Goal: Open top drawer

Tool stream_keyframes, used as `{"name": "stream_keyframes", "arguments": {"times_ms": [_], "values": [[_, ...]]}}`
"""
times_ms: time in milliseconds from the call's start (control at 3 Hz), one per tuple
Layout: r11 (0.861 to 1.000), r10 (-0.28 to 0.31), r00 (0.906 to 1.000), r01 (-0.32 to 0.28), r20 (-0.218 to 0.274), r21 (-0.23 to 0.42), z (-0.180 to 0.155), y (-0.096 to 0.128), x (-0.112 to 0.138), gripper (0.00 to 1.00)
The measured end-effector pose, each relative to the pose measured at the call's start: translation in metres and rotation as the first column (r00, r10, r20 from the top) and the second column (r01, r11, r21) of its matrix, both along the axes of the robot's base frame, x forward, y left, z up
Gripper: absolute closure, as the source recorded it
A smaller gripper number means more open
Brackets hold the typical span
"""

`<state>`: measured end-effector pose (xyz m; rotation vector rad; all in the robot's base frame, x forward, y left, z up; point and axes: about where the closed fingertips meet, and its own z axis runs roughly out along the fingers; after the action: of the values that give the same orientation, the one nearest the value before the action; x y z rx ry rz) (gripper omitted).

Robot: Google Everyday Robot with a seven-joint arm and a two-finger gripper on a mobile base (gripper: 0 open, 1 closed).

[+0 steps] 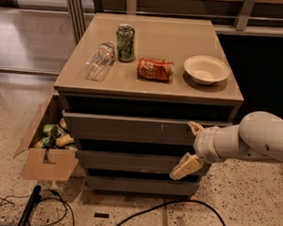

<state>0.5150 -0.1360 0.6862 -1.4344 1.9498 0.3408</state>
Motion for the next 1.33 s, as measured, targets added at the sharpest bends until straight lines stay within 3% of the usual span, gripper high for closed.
{"name": "stream_keyframes", "arguments": {"times_ms": [667, 1000, 1333], "values": [[1.000, -0.028, 0.9991, 0.028, 0.031, 0.013, -0.024, 0.008, 0.030, 0.00], [1.000, -0.024, 0.9993, 0.024, 0.029, 0.010, -0.024, 0.010, 0.029, 0.00], [1.000, -0.021, 0.9953, 0.021, 0.095, -0.007, 0.006, 0.004, 0.018, 0.00]]}}
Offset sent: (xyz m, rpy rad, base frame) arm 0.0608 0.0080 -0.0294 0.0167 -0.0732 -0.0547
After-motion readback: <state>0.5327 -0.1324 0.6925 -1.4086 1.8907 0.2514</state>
